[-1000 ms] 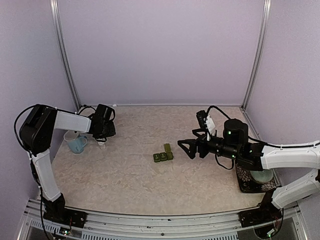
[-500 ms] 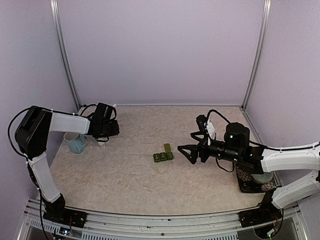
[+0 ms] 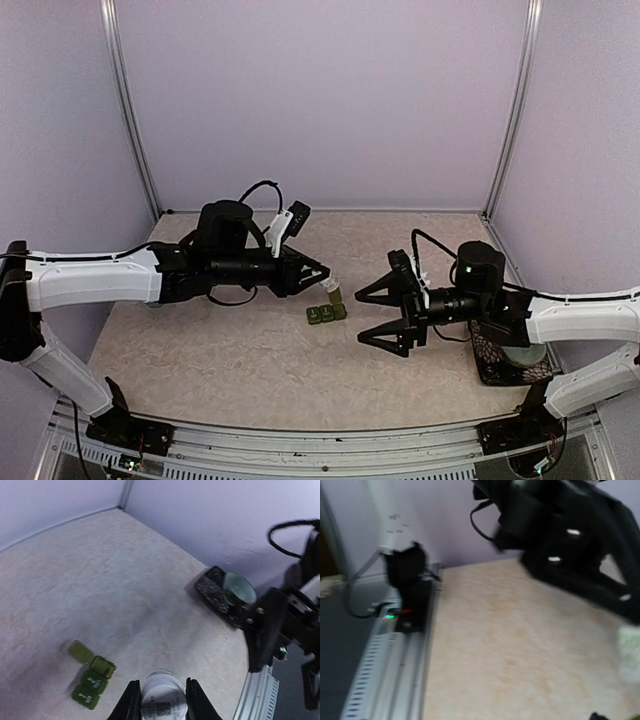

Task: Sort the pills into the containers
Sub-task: Pass from the left arm to the right

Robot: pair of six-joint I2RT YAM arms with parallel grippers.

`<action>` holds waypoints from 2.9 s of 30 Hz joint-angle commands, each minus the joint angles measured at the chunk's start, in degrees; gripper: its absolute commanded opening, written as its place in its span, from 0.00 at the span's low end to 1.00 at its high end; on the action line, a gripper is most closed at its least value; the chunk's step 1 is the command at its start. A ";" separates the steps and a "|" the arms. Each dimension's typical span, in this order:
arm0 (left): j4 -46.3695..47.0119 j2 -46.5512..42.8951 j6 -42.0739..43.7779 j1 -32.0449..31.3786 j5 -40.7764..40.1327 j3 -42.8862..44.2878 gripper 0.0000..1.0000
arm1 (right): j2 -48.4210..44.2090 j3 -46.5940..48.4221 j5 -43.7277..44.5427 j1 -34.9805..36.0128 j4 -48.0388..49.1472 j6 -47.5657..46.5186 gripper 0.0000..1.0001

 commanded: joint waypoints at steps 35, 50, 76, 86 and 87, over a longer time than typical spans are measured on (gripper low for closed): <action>-0.31 -6.67 18.14 -16.68 11.93 1.08 0.15 | 9.01 7.14 -29.22 -0.66 10.29 24.59 0.51; -0.69 -5.81 17.00 -16.64 9.53 1.65 0.14 | 9.08 8.26 -28.43 -0.06 5.69 19.04 0.09; 9.67 -8.65 -1.36 -12.35 4.21 -1.58 0.99 | 1.22 5.20 -3.62 0.52 -1.03 11.15 0.00; 15.28 -3.55 -3.29 -11.61 12.25 -0.43 0.98 | 3.32 5.70 -3.37 1.45 1.27 12.86 0.00; 15.50 -3.49 -3.18 -11.73 12.80 -0.39 0.97 | 3.42 5.70 -3.08 1.50 1.35 12.97 0.00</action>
